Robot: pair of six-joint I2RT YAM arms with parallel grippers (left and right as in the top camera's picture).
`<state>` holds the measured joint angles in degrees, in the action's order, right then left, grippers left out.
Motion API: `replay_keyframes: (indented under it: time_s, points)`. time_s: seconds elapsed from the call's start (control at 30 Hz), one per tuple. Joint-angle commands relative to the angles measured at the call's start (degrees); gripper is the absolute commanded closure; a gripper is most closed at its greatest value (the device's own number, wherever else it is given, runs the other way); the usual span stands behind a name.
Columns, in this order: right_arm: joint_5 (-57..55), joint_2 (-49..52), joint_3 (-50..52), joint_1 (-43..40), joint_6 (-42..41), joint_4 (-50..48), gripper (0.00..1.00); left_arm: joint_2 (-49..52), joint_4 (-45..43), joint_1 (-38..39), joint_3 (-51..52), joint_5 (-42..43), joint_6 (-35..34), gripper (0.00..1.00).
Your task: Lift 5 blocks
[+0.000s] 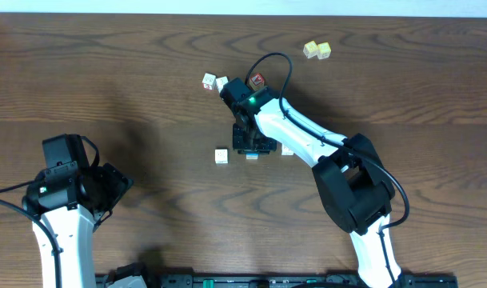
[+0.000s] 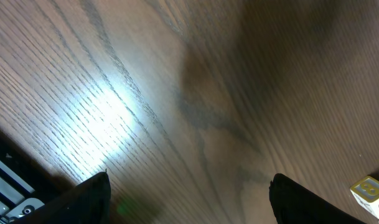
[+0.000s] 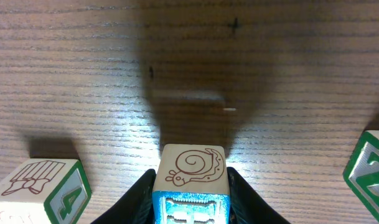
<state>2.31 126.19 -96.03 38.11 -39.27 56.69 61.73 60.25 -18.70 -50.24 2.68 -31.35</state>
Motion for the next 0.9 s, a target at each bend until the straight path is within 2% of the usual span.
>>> replay_keyframes:
  time_s: [0.0, 0.13, 0.87]
  points:
    - [-0.8, -0.1, 0.1, -1.0, 2.7, 0.2, 0.73, 0.0, 0.4, -0.3, -0.8, -0.1, -0.3, 0.18]
    - [-1.4, -0.1, 0.1, -1.8, 3.1, 1.0, 0.78, 0.0, 0.4, -0.3, -0.8, -0.1, -0.3, 0.18]
    - [-2.6, -0.1, 0.1, -6.8, 4.9, 3.2, 0.78, 0.0, 0.4, -0.3, -0.8, -0.1, -0.3, 0.18]
